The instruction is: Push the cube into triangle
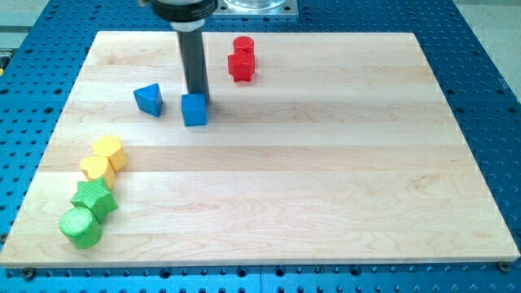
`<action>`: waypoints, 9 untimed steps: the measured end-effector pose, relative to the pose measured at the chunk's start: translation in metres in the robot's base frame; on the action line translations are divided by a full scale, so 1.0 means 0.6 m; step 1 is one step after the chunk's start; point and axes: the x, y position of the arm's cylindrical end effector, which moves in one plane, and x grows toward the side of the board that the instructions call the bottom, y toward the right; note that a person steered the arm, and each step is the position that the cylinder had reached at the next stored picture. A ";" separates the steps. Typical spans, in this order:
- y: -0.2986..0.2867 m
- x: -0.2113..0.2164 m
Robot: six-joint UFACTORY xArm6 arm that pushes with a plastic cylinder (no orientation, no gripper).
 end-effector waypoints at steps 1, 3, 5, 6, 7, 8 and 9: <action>0.118 0.008; 0.156 0.100; -0.074 0.060; -0.075 0.060; -0.075 0.058; -0.128 0.052; -0.156 0.033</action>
